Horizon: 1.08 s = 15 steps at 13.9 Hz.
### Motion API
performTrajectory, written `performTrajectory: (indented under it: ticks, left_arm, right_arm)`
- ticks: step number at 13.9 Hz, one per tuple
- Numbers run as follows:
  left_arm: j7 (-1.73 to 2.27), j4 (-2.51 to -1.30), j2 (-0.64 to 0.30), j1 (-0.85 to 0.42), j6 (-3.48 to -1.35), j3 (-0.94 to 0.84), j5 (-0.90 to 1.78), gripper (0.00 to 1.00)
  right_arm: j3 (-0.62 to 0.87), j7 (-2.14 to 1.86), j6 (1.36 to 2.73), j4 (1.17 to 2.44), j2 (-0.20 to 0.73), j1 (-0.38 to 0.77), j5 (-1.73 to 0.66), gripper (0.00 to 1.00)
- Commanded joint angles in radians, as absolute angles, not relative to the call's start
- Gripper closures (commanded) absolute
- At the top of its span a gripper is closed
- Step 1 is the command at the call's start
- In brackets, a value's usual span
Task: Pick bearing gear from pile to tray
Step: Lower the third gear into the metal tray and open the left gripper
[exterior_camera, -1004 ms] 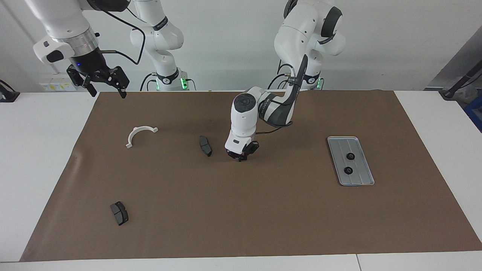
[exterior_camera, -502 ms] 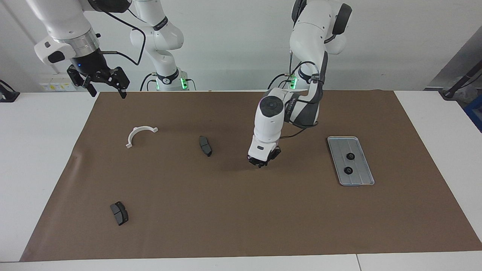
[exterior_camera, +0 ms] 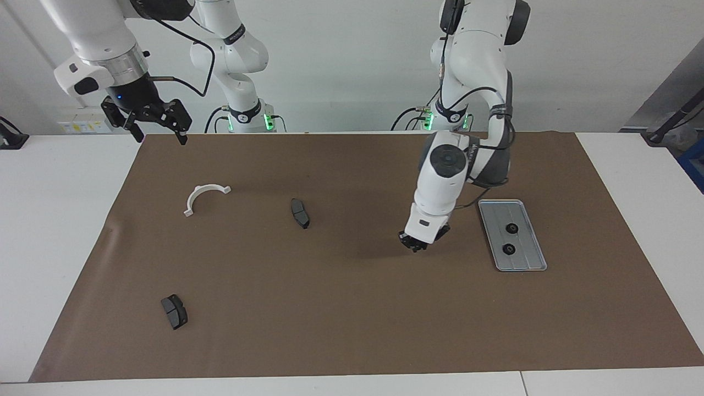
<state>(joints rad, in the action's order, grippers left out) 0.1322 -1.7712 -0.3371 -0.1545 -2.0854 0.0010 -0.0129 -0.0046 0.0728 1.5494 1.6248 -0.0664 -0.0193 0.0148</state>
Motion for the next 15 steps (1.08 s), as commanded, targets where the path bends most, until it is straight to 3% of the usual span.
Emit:
performTrajectory:
  ticks: [1, 6, 15]
  left_arm:
    - [-0.030, -1.868, -0.270, -0.072, -2.092, -0.009, -0.003, 1.00]
    - [-0.207, -1.969, -0.233, 0.021, -2.141, -0.009, -0.003, 1.00]
    - [-0.169, -2.071, -0.192, -0.017, -2.210, -0.012, 0.008, 0.98]
  right_arm:
    - [0.000, 0.089, 1.548, 1.649, -0.089, -0.020, 0.011, 0.00]
    - [0.000, 0.087, 1.551, 1.652, -0.089, -0.021, 0.011, 0.00]
    - [0.002, 0.084, 1.554, 1.664, -0.092, -0.021, 0.011, 0.00]
